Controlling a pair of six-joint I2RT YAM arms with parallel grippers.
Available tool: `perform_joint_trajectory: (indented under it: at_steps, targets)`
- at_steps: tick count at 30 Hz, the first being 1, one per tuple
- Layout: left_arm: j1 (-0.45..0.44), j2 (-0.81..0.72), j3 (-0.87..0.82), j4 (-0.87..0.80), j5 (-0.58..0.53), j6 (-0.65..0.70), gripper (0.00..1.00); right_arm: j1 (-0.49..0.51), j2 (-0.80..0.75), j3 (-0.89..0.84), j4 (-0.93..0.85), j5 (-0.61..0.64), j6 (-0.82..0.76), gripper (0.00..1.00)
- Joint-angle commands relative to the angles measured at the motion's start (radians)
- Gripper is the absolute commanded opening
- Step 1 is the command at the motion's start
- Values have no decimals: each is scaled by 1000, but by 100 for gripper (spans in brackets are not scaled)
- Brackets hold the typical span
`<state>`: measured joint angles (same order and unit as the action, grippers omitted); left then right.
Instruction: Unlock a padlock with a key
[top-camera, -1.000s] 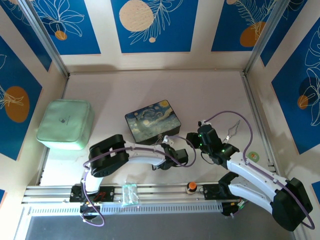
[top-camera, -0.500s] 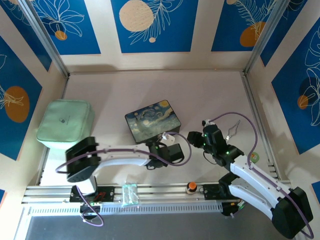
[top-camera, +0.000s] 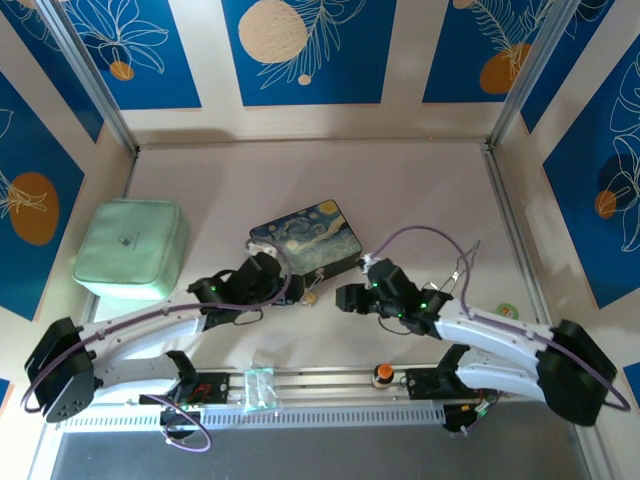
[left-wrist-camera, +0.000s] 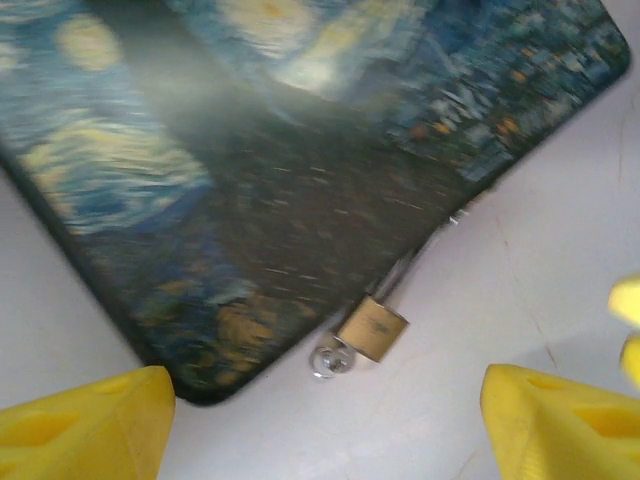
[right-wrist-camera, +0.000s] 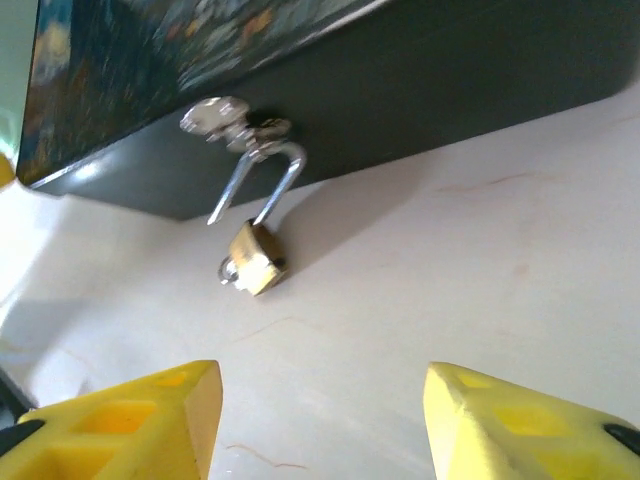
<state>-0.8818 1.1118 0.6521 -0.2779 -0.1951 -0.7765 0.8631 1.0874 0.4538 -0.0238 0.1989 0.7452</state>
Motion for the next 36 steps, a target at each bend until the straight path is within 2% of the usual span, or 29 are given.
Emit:
perform_joint_trajectory:
  at_steps: [1, 6, 10, 21, 26, 36]
  targets:
    - [72, -26, -15, 88, 96, 7, 80, 58, 118, 78, 115, 32, 5, 54]
    - [169, -19, -15, 102, 141, 28, 80, 88, 304, 160, 181, 13, -1, 53]
    - [199, -7, 9, 65, 87, 71, 80, 95, 391, 210, 176, 14, -9, 53]
    - [222, 75, -19, 124, 78, 65, 80, 140, 473, 247, 129, 114, 18, 53]
    - [224, 80, -26, 118, 42, 77, 80, 174, 554, 353, -16, 222, 44, 52]
    - [240, 106, -48, 149, 50, 79, 80, 169, 582, 316, -8, 239, 83, 50]
